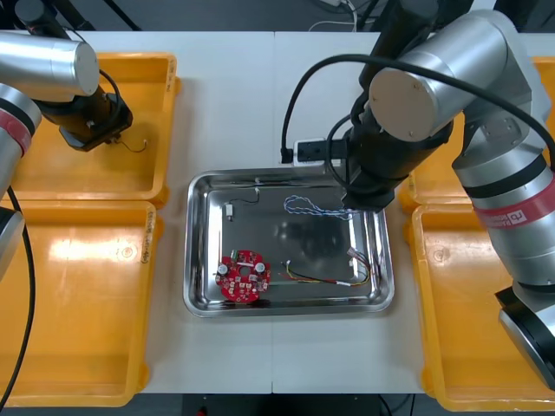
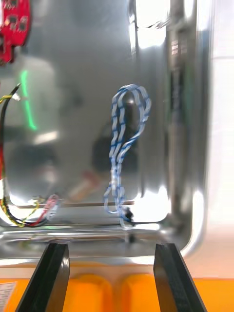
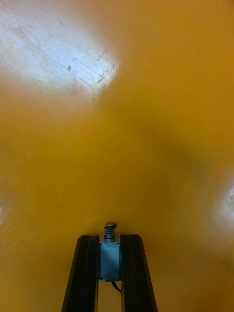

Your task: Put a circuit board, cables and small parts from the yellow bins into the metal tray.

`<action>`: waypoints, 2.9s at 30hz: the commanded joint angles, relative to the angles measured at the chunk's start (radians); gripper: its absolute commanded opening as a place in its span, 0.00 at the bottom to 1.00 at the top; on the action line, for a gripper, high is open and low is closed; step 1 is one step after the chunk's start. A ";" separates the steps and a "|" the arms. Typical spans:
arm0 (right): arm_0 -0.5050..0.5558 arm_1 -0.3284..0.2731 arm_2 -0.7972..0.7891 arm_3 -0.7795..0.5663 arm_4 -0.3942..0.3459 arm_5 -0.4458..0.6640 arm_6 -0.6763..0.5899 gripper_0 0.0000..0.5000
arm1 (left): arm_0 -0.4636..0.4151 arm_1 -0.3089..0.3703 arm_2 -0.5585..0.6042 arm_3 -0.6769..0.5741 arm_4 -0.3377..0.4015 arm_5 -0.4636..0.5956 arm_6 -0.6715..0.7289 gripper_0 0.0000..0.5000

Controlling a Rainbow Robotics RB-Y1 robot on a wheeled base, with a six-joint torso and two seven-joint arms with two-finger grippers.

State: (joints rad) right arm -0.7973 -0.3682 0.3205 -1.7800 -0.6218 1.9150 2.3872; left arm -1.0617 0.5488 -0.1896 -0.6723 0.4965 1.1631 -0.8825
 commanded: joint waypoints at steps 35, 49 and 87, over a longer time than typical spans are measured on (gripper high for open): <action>0.098 -0.431 -0.357 -0.156 -0.226 0.005 -0.784 1.00 | 0.080 0.071 -0.087 -0.895 0.140 0.672 0.119 0.00; 0.257 -0.538 -0.425 -0.176 -0.274 0.005 -1.047 1.00 | 0.151 -0.050 -0.311 -1.037 0.083 0.584 0.309 0.00; 0.549 -0.600 -0.547 -0.210 -0.248 -0.129 -1.211 1.00 | 0.259 -0.148 -0.557 -0.975 -0.041 0.334 0.389 0.01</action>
State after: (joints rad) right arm -0.2717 -0.9198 -0.1944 -1.9629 -0.8806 1.8104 1.1743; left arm -0.8107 0.4274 -0.7360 -1.6388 0.4679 1.5109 -0.5263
